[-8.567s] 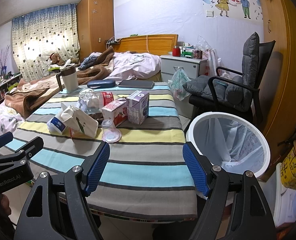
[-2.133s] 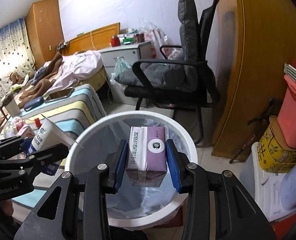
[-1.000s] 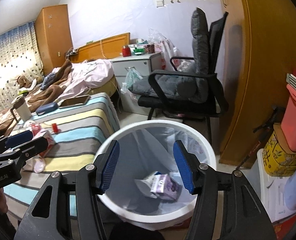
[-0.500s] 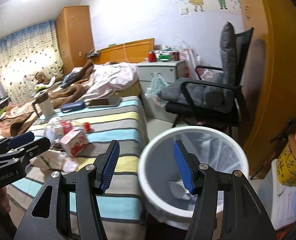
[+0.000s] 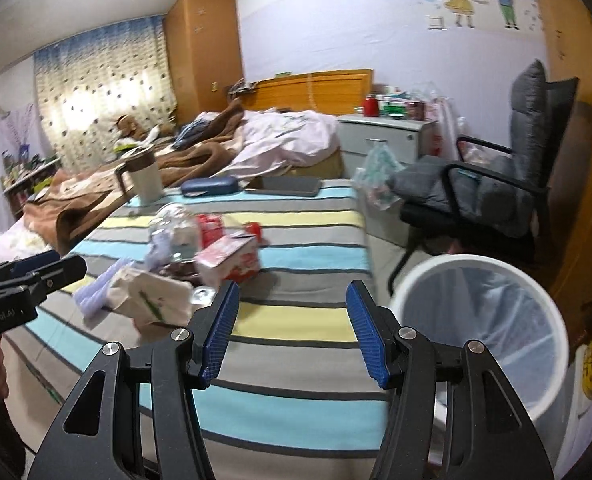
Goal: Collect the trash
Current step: 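Move both tools back over the table toward the remaining trash, then grasp the white foam net sleeve with the left tool while the right tool grasps the clear plastic cup, then carry the foam sleeve and plastic cup over the bin and release both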
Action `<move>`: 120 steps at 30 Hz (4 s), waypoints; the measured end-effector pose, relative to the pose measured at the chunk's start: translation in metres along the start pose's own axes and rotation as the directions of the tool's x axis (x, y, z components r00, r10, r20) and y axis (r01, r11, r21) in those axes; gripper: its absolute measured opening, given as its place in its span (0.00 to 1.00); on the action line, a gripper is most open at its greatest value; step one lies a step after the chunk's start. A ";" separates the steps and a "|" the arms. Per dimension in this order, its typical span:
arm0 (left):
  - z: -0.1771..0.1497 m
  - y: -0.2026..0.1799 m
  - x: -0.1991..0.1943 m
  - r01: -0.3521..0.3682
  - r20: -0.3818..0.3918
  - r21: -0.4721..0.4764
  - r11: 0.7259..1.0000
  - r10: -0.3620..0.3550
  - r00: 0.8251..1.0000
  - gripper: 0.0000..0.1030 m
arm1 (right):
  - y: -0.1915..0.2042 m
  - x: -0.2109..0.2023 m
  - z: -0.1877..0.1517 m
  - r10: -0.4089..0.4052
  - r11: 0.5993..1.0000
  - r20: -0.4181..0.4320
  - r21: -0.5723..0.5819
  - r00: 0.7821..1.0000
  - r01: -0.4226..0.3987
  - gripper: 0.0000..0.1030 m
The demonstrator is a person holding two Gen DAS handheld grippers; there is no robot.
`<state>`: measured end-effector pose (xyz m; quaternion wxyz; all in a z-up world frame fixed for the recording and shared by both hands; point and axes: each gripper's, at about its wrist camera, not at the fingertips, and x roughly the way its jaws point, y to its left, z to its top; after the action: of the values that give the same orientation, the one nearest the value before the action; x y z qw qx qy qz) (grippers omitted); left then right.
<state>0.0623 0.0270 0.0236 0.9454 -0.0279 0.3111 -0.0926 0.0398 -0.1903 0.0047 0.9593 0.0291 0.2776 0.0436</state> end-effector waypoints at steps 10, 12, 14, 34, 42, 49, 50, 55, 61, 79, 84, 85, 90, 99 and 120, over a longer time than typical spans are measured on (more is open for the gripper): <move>-0.017 0.056 0.015 -0.065 -0.056 -0.066 0.996 0.061 0.997 0.67 | 0.026 0.026 -0.011 0.052 0.998 -0.077 -0.039 0.996 -0.055 0.56; -0.020 0.064 0.020 -0.067 -0.070 -0.081 0.994 0.062 0.996 0.76 | 0.028 0.031 -0.012 0.061 0.997 -0.094 -0.037 0.994 -0.065 0.56; -0.022 0.070 0.027 -0.082 -0.094 -0.085 0.993 0.074 0.993 0.77 | 0.031 0.037 -0.013 0.066 0.997 -0.108 -0.039 0.992 -0.071 0.56; -0.018 0.083 0.089 -0.100 -0.204 -0.012 0.995 0.095 0.974 0.76 | 0.039 0.065 -0.006 0.087 0.993 -0.187 -0.061 0.978 -0.100 0.56; -0.019 0.078 0.102 -0.081 -0.235 0.005 0.997 0.080 0.969 0.72 | 0.041 0.070 -0.007 0.092 0.991 -0.225 -0.076 0.970 -0.111 0.44; -0.019 0.074 0.107 -0.071 -0.252 0.009 0.997 0.071 0.965 0.49 | 0.042 0.073 -0.006 0.085 0.990 -0.240 -0.087 0.967 -0.108 0.30; -0.019 0.073 0.108 -0.071 -0.252 0.014 0.997 0.072 0.965 0.44 | 0.042 0.073 -0.006 0.086 0.990 -0.239 -0.085 0.967 -0.109 0.30; -0.019 0.071 0.107 -0.069 -0.249 0.023 0.997 0.073 0.966 0.31 | 0.042 0.072 -0.006 0.083 0.991 -0.237 -0.084 0.968 -0.106 0.30; -0.020 0.069 0.104 -0.046 -0.244 0.016 0.999 0.048 0.969 0.27 | 0.042 0.071 -0.007 0.078 0.992 -0.227 -0.083 0.971 -0.099 0.30; -0.011 0.056 0.066 -0.030 -0.162 0.016 0.999 0.032 0.986 0.27 | 0.038 0.052 -0.001 0.091 0.993 -0.160 -0.059 0.983 -0.101 0.29; -0.009 0.049 0.056 -0.023 -0.141 0.018 1.000 0.025 0.990 0.27 | 0.036 0.045 0.001 0.090 0.994 -0.134 -0.052 0.987 -0.097 0.29; -0.008 0.048 0.054 -0.018 -0.137 0.022 1.000 0.021 0.990 0.27 | 0.036 0.043 0.002 0.090 0.994 -0.129 -0.051 0.988 -0.097 0.29; -0.004 0.037 0.039 -0.012 -0.103 0.035 0.999 0.016 0.995 0.27 | 0.035 0.034 0.005 0.084 0.995 -0.100 -0.046 0.991 -0.089 0.29; 0.004 0.012 0.022 0.018 -0.059 0.065 0.998 -0.014 0.998 0.27 | 0.024 0.019 0.008 0.064 0.997 -0.055 -0.027 0.996 -0.065 0.29; 0.013 -0.083 0.015 0.152 -0.037 0.199 0.968 -0.148 0.988 0.27 | -0.035 -0.019 0.003 -0.062 0.996 0.022 0.062 0.998 0.061 0.29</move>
<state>0.0687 -0.0571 0.0346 0.9302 0.0457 0.3076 -0.1952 0.0278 -0.2270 0.0145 0.9621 0.0503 0.2679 0.0054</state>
